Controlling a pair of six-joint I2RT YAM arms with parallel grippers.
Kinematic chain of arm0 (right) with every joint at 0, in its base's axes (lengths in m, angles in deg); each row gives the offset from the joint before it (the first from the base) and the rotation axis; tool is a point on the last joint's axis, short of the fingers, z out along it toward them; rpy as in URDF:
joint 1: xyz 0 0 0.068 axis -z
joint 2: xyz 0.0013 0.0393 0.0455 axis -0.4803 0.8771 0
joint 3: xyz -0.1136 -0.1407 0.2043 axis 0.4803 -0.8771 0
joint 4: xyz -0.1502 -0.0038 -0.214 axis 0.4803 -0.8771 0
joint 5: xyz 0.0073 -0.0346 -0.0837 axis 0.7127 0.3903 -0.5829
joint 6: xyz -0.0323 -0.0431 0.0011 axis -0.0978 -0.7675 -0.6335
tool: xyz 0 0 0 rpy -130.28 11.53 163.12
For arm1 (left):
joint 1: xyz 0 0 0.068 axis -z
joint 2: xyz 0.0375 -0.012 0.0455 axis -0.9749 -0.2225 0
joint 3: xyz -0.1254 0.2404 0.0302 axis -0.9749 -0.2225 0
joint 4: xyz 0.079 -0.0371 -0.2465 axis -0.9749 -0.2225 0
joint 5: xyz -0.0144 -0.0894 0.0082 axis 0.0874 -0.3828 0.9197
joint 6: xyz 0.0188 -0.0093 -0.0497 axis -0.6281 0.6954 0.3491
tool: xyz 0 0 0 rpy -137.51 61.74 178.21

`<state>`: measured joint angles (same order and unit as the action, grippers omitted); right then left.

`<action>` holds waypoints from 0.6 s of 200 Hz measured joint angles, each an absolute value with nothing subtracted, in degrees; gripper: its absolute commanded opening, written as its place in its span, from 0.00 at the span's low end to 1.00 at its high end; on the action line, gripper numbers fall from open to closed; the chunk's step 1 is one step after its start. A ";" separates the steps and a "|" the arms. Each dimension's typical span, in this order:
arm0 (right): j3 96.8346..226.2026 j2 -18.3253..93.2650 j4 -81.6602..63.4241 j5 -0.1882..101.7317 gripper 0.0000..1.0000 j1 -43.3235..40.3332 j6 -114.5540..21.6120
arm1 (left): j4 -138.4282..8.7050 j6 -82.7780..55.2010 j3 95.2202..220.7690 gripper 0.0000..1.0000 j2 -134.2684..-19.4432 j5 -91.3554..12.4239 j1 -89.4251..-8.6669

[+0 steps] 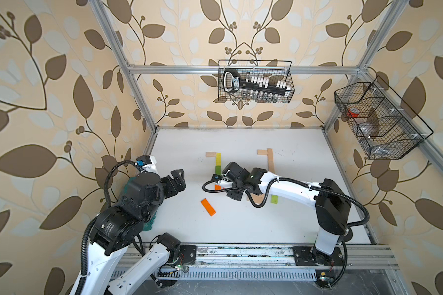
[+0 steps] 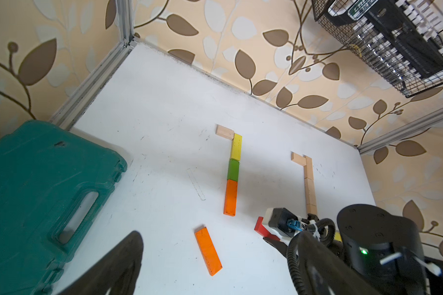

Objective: Assemble a giraffe with building blocks
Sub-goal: Assemble the building block at the center of the board.

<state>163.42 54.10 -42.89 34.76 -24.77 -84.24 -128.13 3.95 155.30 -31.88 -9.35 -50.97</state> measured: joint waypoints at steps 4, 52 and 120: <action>163.09 54.12 -43.00 35.16 0.18 -24.39 -85.46 | -128.11 3.95 155.13 0.94 -32.02 -9.46 -50.97; 162.78 56.09 -42.67 38.52 0.18 -21.38 -95.01 | -128.07 3.97 153.88 0.94 -32.80 -10.61 -50.97; 166.43 64.98 -42.84 41.63 0.18 -18.76 -101.07 | -126.56 3.95 152.92 0.94 -34.24 -10.79 -50.97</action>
